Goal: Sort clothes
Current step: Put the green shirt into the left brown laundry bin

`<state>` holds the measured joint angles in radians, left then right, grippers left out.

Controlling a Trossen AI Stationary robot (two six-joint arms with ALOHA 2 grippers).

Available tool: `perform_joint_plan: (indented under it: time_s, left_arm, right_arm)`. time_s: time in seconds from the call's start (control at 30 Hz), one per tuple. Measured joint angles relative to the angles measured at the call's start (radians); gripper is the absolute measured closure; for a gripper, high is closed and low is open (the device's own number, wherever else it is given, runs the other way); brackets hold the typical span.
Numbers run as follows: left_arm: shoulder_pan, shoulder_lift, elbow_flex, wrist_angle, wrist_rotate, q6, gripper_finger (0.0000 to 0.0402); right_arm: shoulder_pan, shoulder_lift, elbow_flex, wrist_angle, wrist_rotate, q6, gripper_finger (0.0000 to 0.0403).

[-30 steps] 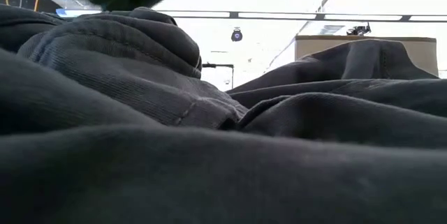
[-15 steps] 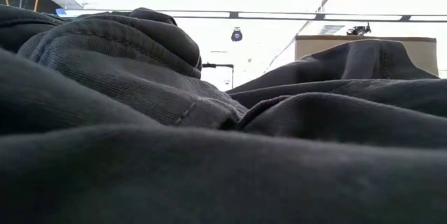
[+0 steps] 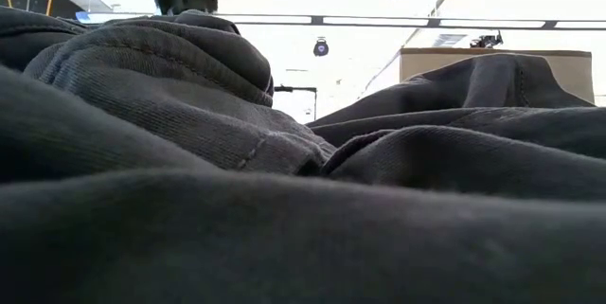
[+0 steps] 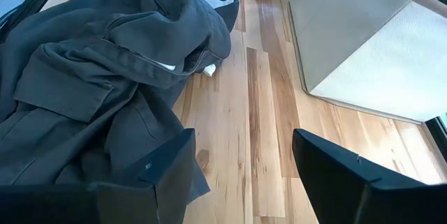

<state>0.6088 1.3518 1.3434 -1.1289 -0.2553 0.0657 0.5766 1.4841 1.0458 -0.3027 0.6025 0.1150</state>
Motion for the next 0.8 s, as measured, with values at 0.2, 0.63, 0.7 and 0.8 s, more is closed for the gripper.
perform_joint_plan:
  time_s: [0.2,0.63,0.7,0.8]
  left_arm:
    - [0.063,0.196,-0.041,0.002,0.011,0.059,0.0392]
    - [0.125,0.445,-0.055,0.093,0.036,0.046,0.0378]
    - [0.127,0.461,-0.055,0.108,0.05,0.042,0.0359]
    - [0.132,0.471,-0.055,0.112,0.069,0.032,0.0316]
  right_arm:
    - [0.0,0.0,0.0,0.0,0.0,0.0,0.0176]
    - [0.0,0.0,0.0,0.0,0.0,0.019,0.0176]
    - [0.0,0.0,0.0,0.0,0.0,0.018,0.0176]
    - [0.0,0.0,0.0,-0.002,0.0,0.018,0.0176]
